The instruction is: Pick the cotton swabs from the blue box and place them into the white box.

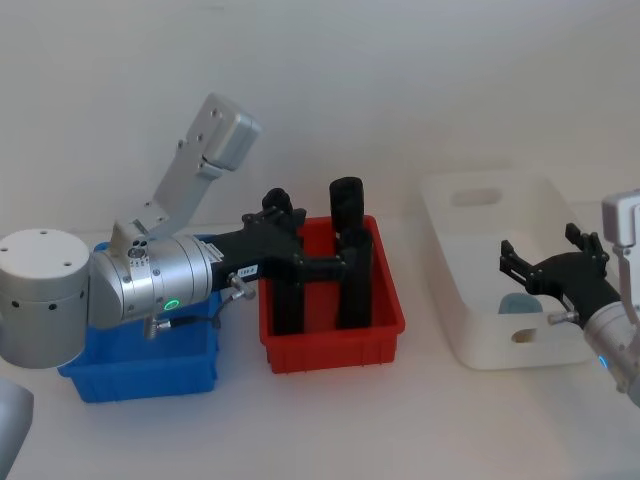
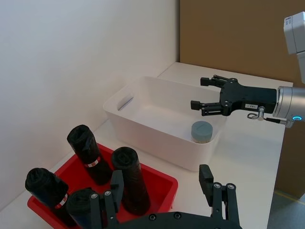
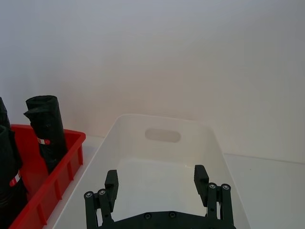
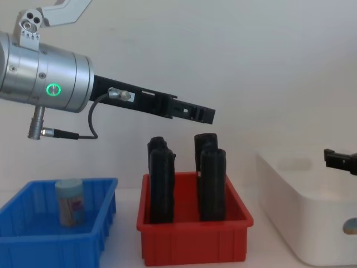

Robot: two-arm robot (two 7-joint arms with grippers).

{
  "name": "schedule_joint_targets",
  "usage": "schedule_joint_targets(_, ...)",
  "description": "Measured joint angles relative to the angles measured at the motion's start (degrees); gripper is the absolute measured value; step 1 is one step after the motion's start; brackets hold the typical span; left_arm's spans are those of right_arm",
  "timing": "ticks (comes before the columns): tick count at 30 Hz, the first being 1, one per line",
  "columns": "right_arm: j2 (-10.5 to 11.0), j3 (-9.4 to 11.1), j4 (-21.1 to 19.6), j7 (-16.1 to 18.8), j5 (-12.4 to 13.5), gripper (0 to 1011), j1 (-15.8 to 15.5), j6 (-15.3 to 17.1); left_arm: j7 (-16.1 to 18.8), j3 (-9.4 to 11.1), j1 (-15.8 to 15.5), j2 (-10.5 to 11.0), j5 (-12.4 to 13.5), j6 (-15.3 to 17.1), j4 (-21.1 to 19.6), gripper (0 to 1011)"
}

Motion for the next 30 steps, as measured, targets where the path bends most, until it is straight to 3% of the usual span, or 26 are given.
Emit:
schedule_joint_targets(19, 0.1, 0.0, -1.0, 0.2, -0.1, 1002, -0.7, -0.7, 0.7, 0.1, 0.3, 0.0, 0.0, -0.5, 0.0, 1004)
schedule_joint_targets(30, 1.3, -0.6, -7.3, 0.3, 1.9, 1002, -5.4, -0.6, 7.7, 1.4, 3.7, 0.4, 0.7, -6.0, -1.0, 1004)
